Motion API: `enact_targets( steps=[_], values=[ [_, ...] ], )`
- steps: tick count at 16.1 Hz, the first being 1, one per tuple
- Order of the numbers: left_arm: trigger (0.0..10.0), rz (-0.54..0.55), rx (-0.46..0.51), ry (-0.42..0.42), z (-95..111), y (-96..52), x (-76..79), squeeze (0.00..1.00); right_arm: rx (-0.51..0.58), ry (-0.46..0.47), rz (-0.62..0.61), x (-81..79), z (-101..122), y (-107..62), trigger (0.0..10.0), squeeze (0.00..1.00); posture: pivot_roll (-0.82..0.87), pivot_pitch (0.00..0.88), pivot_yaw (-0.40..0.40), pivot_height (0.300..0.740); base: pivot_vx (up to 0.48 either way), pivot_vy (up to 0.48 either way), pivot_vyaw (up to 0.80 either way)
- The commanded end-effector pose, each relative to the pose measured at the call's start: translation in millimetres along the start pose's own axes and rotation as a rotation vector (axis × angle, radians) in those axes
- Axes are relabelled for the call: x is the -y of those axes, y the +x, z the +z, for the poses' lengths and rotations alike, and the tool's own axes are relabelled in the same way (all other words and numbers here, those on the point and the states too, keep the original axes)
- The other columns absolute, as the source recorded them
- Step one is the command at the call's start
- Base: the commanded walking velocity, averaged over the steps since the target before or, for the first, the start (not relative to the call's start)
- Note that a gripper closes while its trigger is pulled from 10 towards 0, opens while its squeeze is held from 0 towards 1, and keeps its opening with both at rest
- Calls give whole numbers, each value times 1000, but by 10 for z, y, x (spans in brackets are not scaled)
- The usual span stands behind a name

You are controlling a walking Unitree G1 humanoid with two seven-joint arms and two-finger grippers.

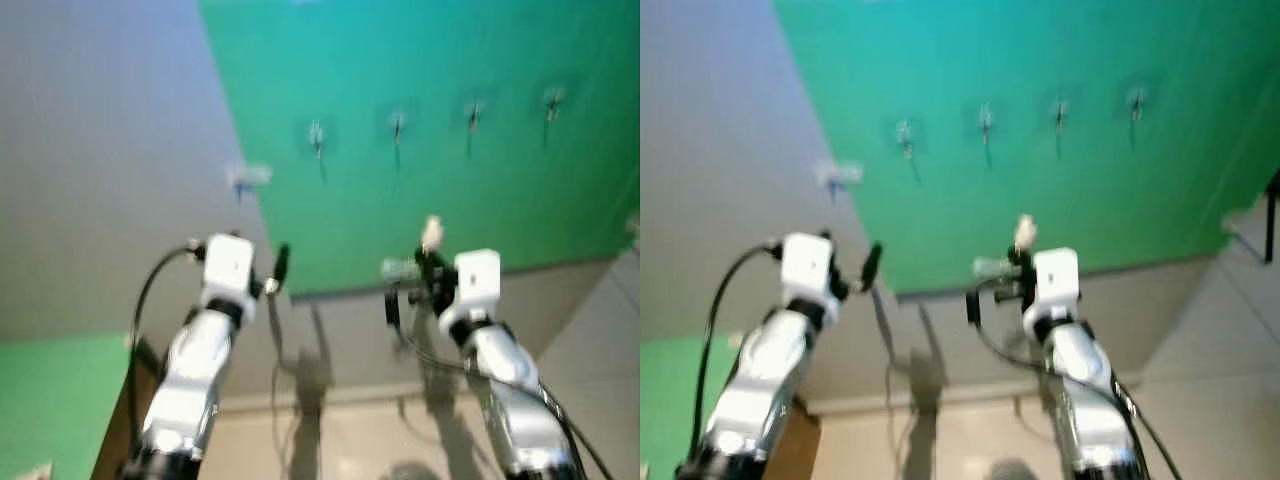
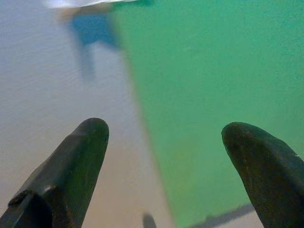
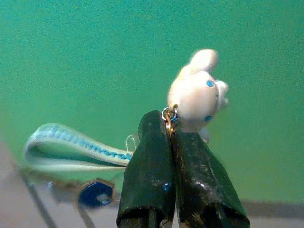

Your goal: Hang keys on a hook

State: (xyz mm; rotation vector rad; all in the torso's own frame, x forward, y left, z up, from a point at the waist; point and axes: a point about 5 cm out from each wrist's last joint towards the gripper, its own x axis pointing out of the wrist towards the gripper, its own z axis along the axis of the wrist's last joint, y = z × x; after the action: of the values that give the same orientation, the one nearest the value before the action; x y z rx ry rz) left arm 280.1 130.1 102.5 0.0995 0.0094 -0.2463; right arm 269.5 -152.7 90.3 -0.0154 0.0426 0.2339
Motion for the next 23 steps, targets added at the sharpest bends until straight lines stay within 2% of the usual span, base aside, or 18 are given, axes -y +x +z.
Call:
enact_targets(
  steps=[1,2,4,6,7,11,12,15,17,20,23],
  values=[
    [10000,-8,-5,10,4,6,21,1000,14,3,33,-1,86,30,0,0,-224,0,143,736,0,0,0],
    [10000,-6,-9,2,1,6,19,1000,10,33,99,-44,155,43,0,0,-229,0,144,736,0,0,0],
    [10000,-13,-4,-7,7,14,38,1000,-1,110,386,-172,403,-13,0,0,-239,0,141,736,0,0,0],
    [10000,-14,-1,-13,15,19,58,1000,-32,121,601,-201,613,-101,0,0,-244,0,139,736,0,0,0],
    [10000,-13,0,-15,17,20,62,1000,-21,95,660,-170,759,-114,0,0,-245,0,138,736,0,0,0],
    [10000,4,6,-22,22,3,58,1000,76,67,686,-11,1307,-17,0,0,-236,17,122,736,0,0,0],
    [10000,7,7,-24,23,-3,62,1000,91,68,687,6,1386,-4,0,0,-234,18,120,736,0,0,0],
    [10000,12,8,-28,21,-12,65,1000,124,88,685,19,1494,26,0,0,-231,19,117,736,0,0,0],
    [10000,15,13,-27,27,-5,64,1000,169,106,648,49,1607,101,0,0,-230,19,116,736,0,0,0],
    [10000,16,18,-20,37,-2,63,1000,214,108,593,68,1665,184,0,0,-227,19,116,736,0,0,0],
    [10000,15,21,-13,41,-10,64,1000,231,58,558,43,1667,238,0,0,-221,19,115,736,0,0,0]
  ],
)
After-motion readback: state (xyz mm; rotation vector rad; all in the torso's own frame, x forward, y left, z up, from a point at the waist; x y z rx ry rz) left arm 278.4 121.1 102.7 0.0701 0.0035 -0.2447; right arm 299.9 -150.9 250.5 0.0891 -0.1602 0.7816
